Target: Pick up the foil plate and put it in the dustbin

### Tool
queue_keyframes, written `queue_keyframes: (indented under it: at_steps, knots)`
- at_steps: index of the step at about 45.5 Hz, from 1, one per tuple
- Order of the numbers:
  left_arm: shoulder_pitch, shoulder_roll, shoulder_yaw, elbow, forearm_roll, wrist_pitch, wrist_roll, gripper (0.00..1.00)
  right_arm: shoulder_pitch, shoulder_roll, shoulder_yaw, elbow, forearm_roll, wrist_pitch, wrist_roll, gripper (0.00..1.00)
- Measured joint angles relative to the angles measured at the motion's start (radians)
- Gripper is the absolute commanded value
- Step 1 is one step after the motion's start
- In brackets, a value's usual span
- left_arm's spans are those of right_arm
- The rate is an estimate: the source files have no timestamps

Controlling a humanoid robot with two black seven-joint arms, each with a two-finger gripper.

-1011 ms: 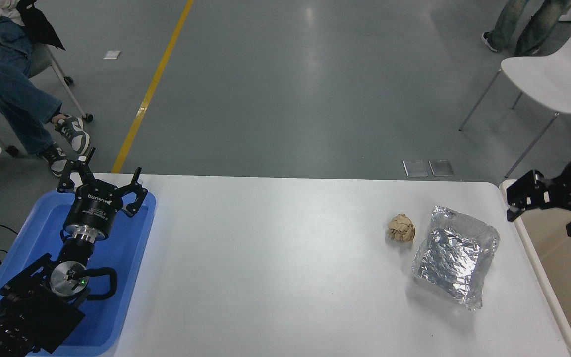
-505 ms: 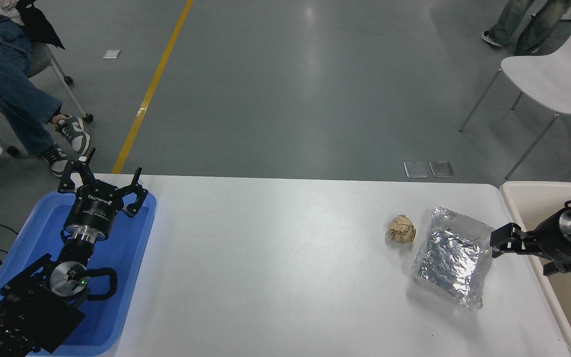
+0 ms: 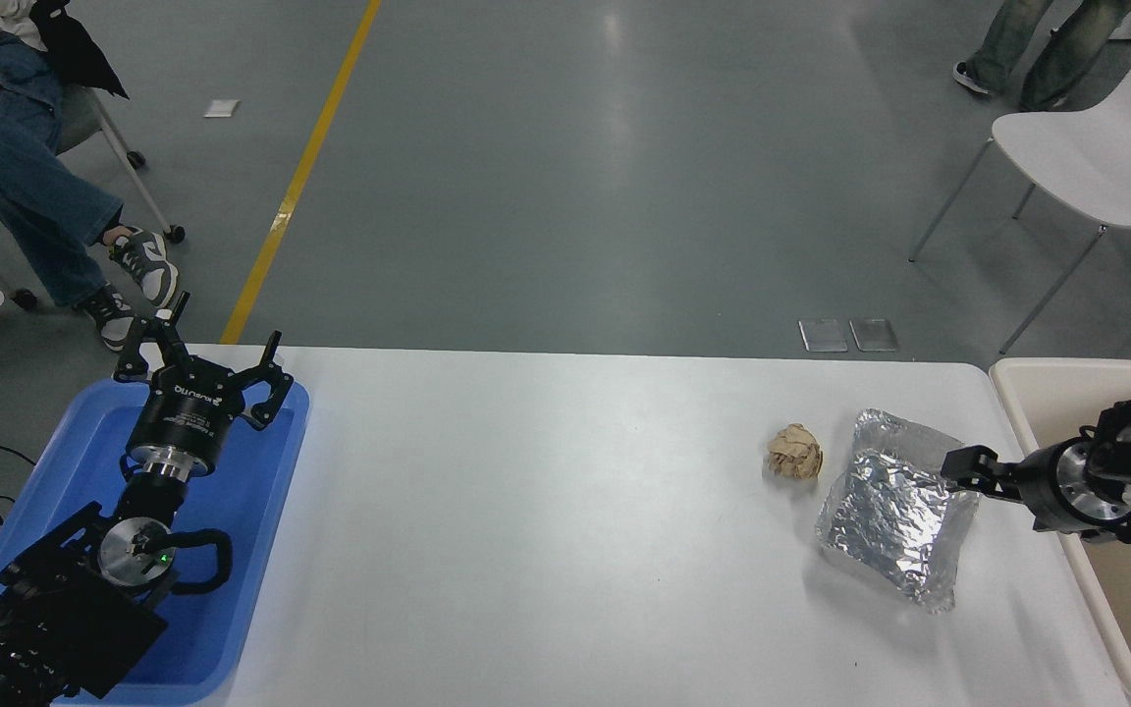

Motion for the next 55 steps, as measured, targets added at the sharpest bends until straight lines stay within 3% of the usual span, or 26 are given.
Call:
queue_keyframes:
  at_steps: [14, 17, 18, 19, 21, 28, 39, 55]
  knots:
    - [0.0, 0.0, 0.0, 0.0, 0.0, 0.0, 0.0, 1.0, -0.113, 0.049, 0.032, -0.052, 0.0, -0.125, 0.006, 0.85]
    - [0.0, 0.0, 0.0, 0.0, 0.0, 0.0, 0.0, 1.0, -0.132, 0.06, 0.035, -0.064, 0.0, -0.148, 0.013, 0.73]
    - [0.0, 0.0, 0.0, 0.0, 0.0, 0.0, 0.0, 1.0, -0.137, 0.063, 0.036, -0.067, 0.0, -0.155, 0.016, 0.66]
    - [0.0, 0.0, 0.0, 0.0, 0.0, 0.0, 0.0, 1.0, -0.143, 0.066, 0.037, -0.071, 0.0, -0.163, 0.019, 0.51]
    - [0.0, 0.0, 0.0, 0.0, 0.0, 0.0, 0.0, 1.0, -0.155, 0.072, 0.038, -0.076, 0.0, -0.177, 0.027, 0.41]
    - [0.0, 0.0, 0.0, 0.0, 0.0, 0.0, 0.0, 1.0, -0.183, 0.082, 0.04, -0.085, 0.0, -0.204, 0.075, 0.33]
    - [0.0, -0.001, 0.0, 0.0, 0.0, 0.0, 0.0, 1.0, -0.209, 0.096, 0.037, -0.092, 0.0, -0.222, 0.135, 0.01]
    - [0.0, -0.001, 0.0, -0.001, 0.0, 0.0, 0.0, 1.0, -0.221, 0.11, 0.025, -0.094, -0.053, -0.247, 0.177, 0.0]
